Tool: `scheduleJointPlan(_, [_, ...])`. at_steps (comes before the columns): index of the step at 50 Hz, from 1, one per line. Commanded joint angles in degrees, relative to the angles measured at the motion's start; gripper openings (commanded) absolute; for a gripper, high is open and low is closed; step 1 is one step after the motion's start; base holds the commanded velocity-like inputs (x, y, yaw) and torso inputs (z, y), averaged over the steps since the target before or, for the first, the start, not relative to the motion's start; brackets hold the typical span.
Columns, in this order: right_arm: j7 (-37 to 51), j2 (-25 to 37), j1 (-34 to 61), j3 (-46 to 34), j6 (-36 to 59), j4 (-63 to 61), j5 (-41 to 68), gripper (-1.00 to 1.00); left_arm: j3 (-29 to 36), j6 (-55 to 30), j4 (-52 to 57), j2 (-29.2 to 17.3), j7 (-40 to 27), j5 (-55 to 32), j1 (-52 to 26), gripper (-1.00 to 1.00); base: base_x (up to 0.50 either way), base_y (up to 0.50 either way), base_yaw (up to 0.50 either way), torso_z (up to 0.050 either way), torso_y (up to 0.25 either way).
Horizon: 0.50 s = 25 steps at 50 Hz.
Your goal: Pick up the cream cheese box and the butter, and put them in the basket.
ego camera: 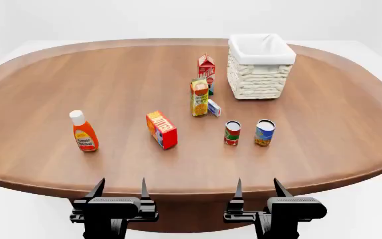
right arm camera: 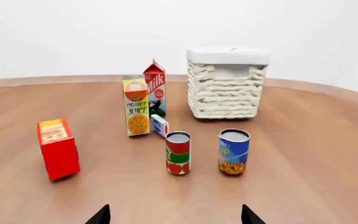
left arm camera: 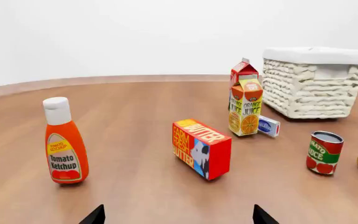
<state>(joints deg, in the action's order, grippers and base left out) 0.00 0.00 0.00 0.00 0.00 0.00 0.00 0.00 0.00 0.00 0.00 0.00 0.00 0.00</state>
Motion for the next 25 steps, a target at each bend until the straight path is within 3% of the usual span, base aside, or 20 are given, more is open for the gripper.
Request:
scheduleJointPlan(1, [1.34, 0.88, 0.0, -1.13, -0.41, 0.12, 0.69, 1.0, 1.02, -0.44, 0.14, -0.89, -1.17, -0.87, 0.0, 1.0, 0.0, 0.0, 0.0, 0.0, 0.0])
scheduleJointPlan(18, [4.73, 3.22, 0.09, -3.88, 0.36, -0.15, 2.97, 1.0, 4.39, -0.6, 0.25, -3.69, -3.77, -1.81, -0.16, 1.0, 0.0, 0.0, 0.0, 0.0, 0.0])
scheduleJointPlan(20, [1.5, 0.47, -0.02, -0.67, 0.5, -0.19, 0.18, 1.0, 1.2, -0.78, 0.3, -0.94, -0.46, 1.33, -0.03, 1.0, 0.0, 0.0, 0.0, 0.0, 0.0])
scheduleJointPlan(25, [2.85, 1.71, -0.18, -2.32, 0.54, -0.18, 1.46, 1.0, 2.31, -0.24, -0.1, -1.89, -1.33, -0.29, -0.06, 1.0, 0.0, 0.0, 0.0, 0.0, 0.0])
